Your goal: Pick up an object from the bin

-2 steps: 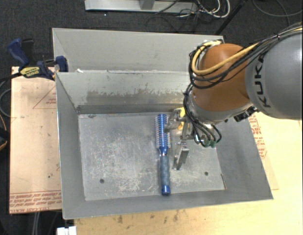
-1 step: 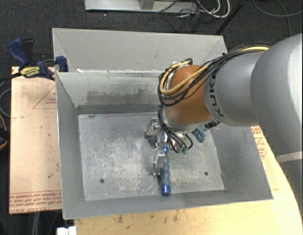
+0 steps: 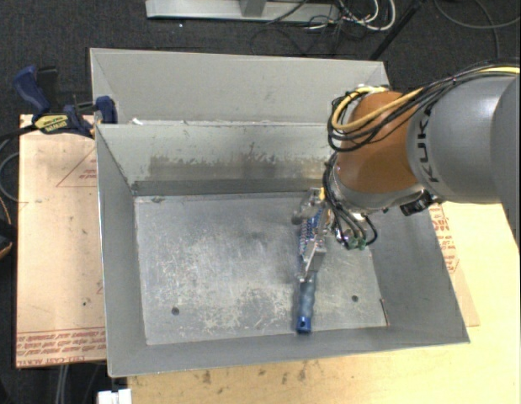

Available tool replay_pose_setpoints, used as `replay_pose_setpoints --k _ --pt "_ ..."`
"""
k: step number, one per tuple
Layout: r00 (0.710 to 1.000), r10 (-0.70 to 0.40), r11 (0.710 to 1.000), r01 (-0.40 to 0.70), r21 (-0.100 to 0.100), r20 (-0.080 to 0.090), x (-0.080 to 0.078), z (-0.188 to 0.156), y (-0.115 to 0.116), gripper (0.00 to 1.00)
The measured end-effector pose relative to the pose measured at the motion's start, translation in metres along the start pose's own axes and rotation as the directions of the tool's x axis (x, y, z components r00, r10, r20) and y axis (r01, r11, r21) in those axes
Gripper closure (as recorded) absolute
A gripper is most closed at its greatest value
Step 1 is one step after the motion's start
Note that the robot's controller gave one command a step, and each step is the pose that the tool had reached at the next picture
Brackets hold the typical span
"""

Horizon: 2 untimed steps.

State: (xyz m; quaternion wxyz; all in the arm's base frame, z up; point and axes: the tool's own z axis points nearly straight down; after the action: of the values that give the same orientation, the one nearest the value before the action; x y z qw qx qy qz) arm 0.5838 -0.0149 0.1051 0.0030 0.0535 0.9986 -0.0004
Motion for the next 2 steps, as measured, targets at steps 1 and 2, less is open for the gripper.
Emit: replay_pose_setpoints --k 1,2 --pt "0.995 0.101 0.995 -0.101 -0.006 0.012 0.04 0.029 -0.051 0.0" --pt "0.95 0.313 0.95 -0.312 -0.009 0.01 0.054 0.03 -0.071 0.0"
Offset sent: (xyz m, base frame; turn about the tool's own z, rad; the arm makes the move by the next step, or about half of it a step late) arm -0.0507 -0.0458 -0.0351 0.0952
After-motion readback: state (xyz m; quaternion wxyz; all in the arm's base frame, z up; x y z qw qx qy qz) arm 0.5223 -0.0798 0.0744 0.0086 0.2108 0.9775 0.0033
